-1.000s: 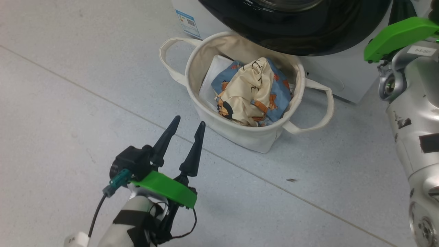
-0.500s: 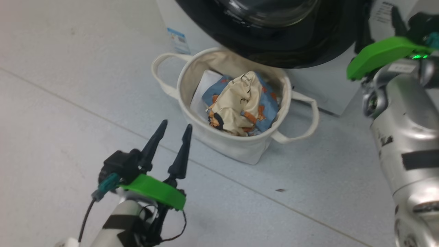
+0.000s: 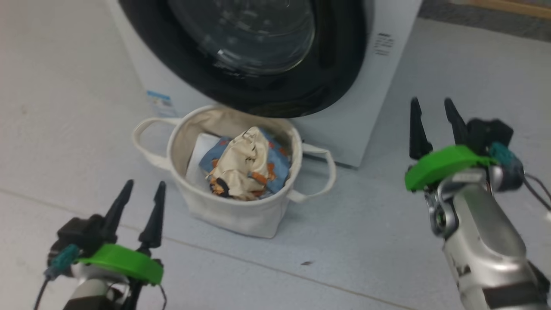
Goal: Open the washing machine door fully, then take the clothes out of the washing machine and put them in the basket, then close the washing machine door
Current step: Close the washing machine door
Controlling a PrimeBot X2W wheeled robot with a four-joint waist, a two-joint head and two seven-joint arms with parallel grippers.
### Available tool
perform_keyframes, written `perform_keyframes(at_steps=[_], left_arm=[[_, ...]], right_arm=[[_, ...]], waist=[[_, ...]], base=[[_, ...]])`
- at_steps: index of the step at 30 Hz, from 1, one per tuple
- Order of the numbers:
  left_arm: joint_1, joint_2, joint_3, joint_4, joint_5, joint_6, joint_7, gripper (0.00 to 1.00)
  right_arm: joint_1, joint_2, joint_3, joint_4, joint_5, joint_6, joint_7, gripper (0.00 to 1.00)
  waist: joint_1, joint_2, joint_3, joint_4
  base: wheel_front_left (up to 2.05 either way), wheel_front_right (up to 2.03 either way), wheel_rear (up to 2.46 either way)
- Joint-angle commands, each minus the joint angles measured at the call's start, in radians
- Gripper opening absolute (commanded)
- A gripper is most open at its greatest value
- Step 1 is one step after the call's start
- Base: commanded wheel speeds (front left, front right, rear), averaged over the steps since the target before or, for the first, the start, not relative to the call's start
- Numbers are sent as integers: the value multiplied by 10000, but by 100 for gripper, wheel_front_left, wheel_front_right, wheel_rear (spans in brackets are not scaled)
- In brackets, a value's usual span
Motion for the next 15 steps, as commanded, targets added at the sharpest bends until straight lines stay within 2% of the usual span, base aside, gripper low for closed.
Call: perform_keyframes(at_steps=[1, 7, 9, 15], left_arm=[[-138, 430, 527, -250, -104, -56, -120, 100], [102, 1240, 943, -349, -398, -56, -120, 100], [163, 1681, 1040, -426, -442, -56, -120, 100], [131, 2168, 1132, -166, -937, -56, -120, 100]], right_arm=[[176, 3, 52, -572, 34, 31, -124, 100], [2158, -31, -765, -2409, -692, 31, -124, 100], [2957, 84, -1196, -3348, -1019, 31, -124, 100], [4282, 204, -1352, -4526, -1060, 31, -124, 100]], waist=[[0, 0, -518, -615], [0, 0, -850, -1480], [0, 0, -906, -1854], [0, 0, -1108, -2351]], base=[[0, 0, 0], [0, 0, 0], [0, 0, 0], [0, 0, 0]])
